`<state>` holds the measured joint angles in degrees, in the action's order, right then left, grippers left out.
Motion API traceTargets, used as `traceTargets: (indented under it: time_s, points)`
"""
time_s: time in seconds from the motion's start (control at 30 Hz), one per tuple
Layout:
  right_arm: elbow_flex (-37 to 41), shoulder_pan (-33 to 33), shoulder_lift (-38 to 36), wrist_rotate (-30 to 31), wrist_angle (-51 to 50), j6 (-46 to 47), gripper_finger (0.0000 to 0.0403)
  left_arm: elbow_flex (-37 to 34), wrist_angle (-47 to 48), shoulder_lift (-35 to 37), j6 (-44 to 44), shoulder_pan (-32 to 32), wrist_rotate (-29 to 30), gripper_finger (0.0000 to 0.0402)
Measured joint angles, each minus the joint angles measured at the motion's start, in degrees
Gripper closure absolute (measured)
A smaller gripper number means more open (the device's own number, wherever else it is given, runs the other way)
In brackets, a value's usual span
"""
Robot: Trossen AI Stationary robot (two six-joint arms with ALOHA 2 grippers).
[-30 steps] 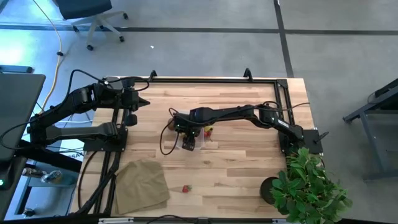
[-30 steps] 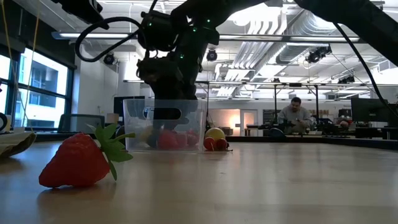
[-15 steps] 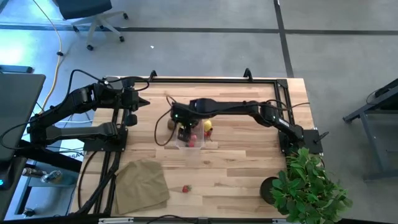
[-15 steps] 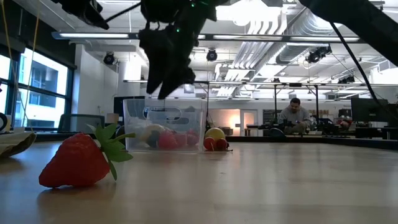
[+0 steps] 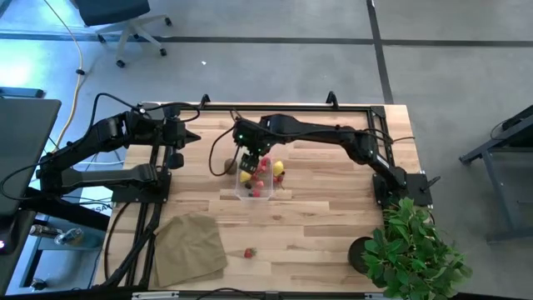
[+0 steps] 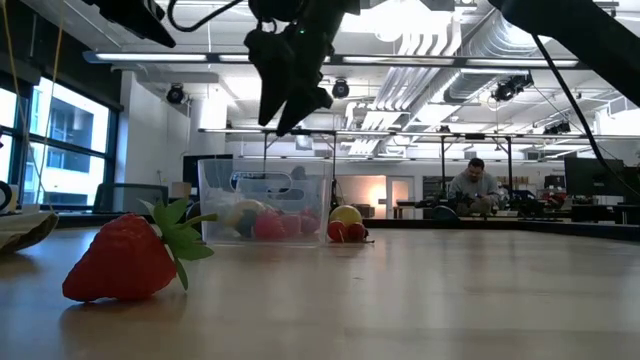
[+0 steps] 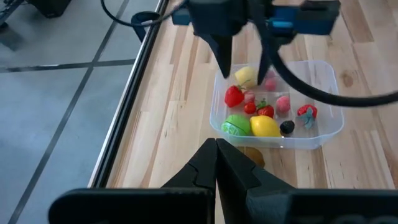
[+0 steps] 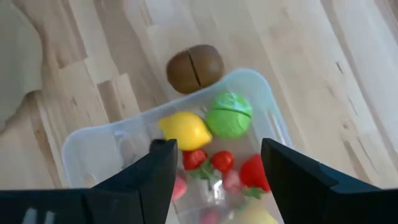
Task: Pick and placing Produce into tupperware
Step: Put the lemon into the transparent bin
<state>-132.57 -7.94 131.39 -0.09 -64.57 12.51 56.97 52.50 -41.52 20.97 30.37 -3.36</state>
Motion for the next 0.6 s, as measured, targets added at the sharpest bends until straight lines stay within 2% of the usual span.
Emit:
traceTargets:
  time_s: [0.6]
  points:
    - [0.1, -2.6, -1.8, -0.2, -5.2, 0.4, 0.0179, 0.0, 0.0, 0.0, 0.0, 0.0, 0.0, 0.0401]
